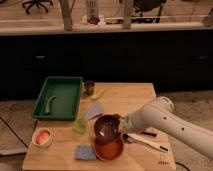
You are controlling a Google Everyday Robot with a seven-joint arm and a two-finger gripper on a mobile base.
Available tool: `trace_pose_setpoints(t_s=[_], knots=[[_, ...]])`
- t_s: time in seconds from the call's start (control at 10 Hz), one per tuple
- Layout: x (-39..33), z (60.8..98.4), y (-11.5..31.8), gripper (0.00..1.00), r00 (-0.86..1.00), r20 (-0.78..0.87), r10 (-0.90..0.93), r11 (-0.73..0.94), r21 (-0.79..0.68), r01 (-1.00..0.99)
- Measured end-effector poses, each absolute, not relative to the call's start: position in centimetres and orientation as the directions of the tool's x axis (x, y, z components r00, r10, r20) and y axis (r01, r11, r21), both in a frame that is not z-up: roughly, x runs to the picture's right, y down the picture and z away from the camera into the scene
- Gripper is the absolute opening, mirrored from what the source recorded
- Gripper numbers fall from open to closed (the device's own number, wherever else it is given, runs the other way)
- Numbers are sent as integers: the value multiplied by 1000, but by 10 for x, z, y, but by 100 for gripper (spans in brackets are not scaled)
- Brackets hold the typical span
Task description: Stack bowls into tray
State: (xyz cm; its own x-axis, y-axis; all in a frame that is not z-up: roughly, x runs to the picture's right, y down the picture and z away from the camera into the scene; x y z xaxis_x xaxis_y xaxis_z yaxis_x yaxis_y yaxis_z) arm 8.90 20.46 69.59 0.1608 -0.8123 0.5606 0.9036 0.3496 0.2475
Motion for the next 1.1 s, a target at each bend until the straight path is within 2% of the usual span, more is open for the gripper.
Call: trace_pose_setpoints(t_s=[0.7, 1.0, 1.1], knots=[[84, 685, 233, 1, 134, 602, -787, 374, 292, 880], [83, 685, 244, 2, 163, 605, -779, 389, 264, 882], [84, 688, 247, 10, 184, 609, -772, 401, 241, 884]])
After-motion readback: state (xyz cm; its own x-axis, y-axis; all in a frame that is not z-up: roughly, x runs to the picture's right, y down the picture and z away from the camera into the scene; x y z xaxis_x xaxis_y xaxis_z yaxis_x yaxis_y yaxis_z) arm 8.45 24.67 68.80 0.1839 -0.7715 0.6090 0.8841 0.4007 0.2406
